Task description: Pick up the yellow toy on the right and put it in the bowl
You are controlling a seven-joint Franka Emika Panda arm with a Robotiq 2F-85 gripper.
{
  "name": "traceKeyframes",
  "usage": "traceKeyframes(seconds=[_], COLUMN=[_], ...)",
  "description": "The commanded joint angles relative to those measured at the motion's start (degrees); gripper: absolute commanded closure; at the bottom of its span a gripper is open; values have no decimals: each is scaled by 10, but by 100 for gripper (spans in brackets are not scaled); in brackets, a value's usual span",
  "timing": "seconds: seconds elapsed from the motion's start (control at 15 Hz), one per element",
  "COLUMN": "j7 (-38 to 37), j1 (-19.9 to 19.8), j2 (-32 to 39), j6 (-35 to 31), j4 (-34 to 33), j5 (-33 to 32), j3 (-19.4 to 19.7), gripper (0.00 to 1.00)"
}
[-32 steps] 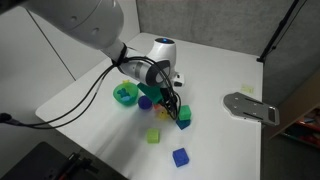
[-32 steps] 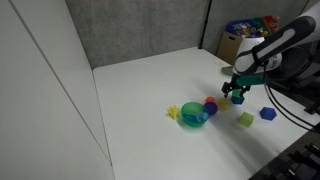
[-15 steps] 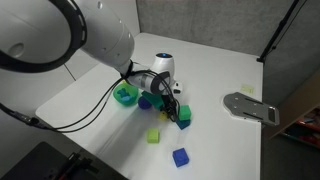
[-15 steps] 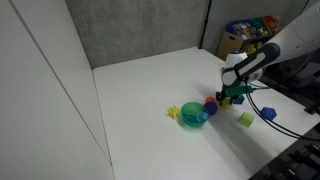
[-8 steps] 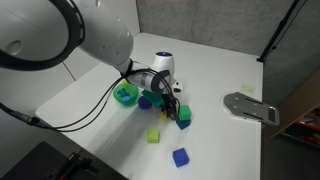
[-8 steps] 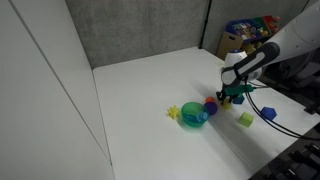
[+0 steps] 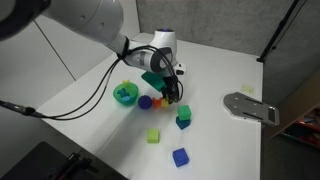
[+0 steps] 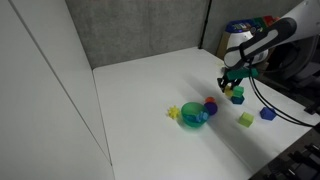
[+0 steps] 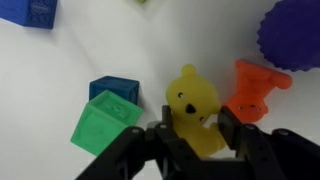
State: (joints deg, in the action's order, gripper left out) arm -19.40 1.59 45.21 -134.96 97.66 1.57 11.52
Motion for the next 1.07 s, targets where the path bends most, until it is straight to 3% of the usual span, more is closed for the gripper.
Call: traceKeyframes(seconds=[0.0,0.47,1.0], j7=[-24,-61,-80], j1=[26,93,138], j2=[-70,-152,-151], j6=[31,35,45], j4=[35,103,129], j5=[-27,-94,-118], j3=[2,-16,-64], gripper=[76,76,76])
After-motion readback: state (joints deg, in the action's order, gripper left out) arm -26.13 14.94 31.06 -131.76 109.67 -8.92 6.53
